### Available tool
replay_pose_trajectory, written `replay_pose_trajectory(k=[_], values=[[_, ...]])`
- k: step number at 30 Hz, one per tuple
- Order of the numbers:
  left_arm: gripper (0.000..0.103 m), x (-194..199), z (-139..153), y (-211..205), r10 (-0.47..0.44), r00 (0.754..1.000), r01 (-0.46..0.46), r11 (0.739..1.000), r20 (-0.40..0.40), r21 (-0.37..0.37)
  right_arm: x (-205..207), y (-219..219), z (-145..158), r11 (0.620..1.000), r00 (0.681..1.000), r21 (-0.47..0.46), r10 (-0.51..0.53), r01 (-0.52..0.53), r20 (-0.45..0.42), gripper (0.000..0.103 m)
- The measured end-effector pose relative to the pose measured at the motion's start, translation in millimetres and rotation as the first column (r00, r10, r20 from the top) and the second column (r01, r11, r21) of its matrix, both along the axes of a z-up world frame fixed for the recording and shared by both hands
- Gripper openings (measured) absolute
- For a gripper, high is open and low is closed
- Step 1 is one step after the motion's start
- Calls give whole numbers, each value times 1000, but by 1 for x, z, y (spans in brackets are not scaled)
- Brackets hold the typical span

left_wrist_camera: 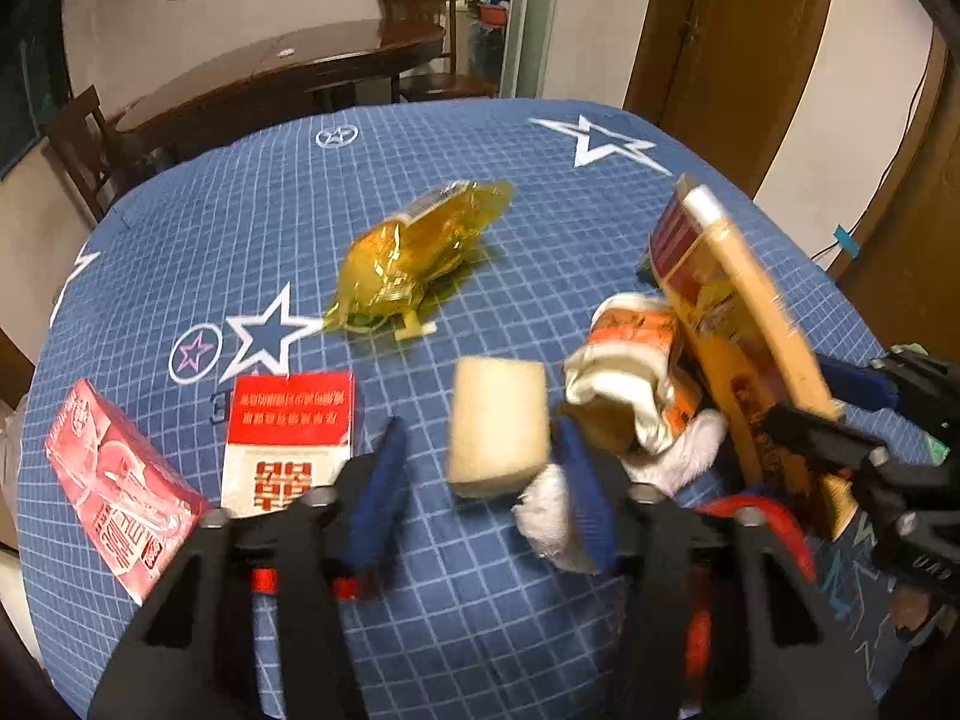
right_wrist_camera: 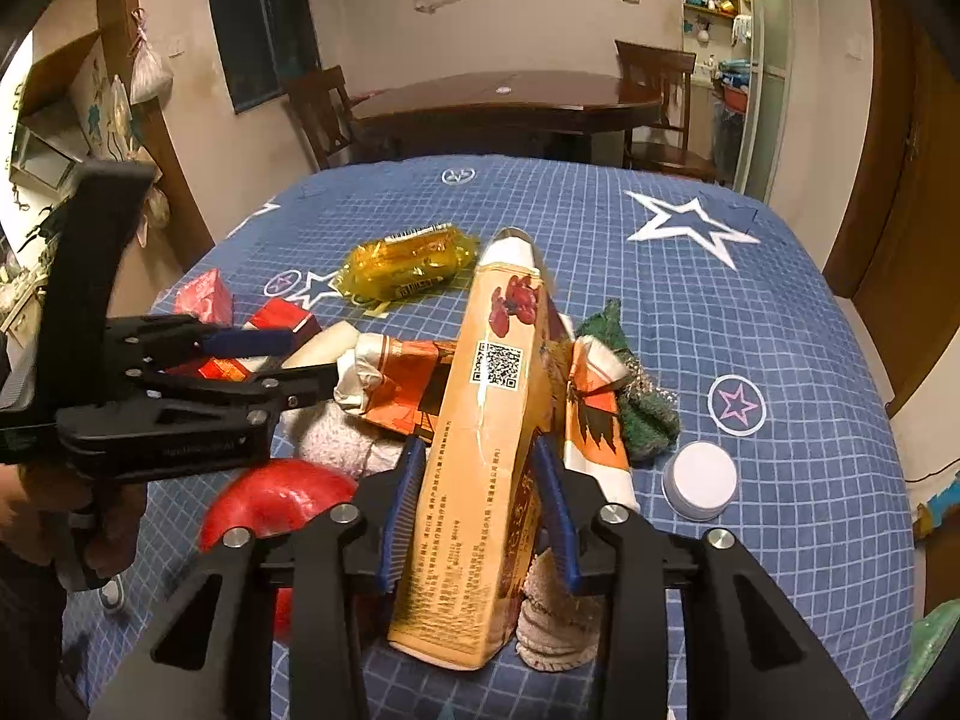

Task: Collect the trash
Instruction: 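Grasp the tall orange box with the right tool while the left tool grasps the cream sponge, then carry the sponge in the left tool and orange box in the right tool to the green bin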

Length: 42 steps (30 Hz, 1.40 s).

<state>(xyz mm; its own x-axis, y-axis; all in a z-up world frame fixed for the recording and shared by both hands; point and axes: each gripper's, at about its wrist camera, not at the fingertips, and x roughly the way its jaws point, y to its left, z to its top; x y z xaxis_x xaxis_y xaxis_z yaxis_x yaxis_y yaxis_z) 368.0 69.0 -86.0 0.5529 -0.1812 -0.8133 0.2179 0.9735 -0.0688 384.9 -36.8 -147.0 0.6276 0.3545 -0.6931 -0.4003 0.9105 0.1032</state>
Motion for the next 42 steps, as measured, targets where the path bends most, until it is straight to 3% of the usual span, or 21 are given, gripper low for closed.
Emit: replay_pose_trajectory(k=[2,7,13,21,30,36,42], values=[[36,-2,-4,1,-10,1000,10,1000,-5,-1,-7,-2,4,1000,1000,19,-4,4,19,30],[37,-2,-6,-2,0,1000,0,1000,1,6,-19,-5,13,997,998,79,-13,8,60,29],[32,-17,1,-4,48,995,-49,999,88,13,-45,-5,26,995,988,101,-27,12,150,29],[30,-82,39,1,136,956,-129,991,261,-46,-97,-9,55,994,950,105,-73,43,304,29],[30,-145,78,-6,147,913,-111,987,379,-117,-159,-15,81,992,924,123,-85,41,372,29],[30,-184,93,-33,129,882,-86,990,453,-113,-200,-24,89,990,915,125,-108,64,390,29],[30,-199,96,-67,93,875,-47,993,474,-108,-238,-48,106,986,896,124,-151,109,417,29]])
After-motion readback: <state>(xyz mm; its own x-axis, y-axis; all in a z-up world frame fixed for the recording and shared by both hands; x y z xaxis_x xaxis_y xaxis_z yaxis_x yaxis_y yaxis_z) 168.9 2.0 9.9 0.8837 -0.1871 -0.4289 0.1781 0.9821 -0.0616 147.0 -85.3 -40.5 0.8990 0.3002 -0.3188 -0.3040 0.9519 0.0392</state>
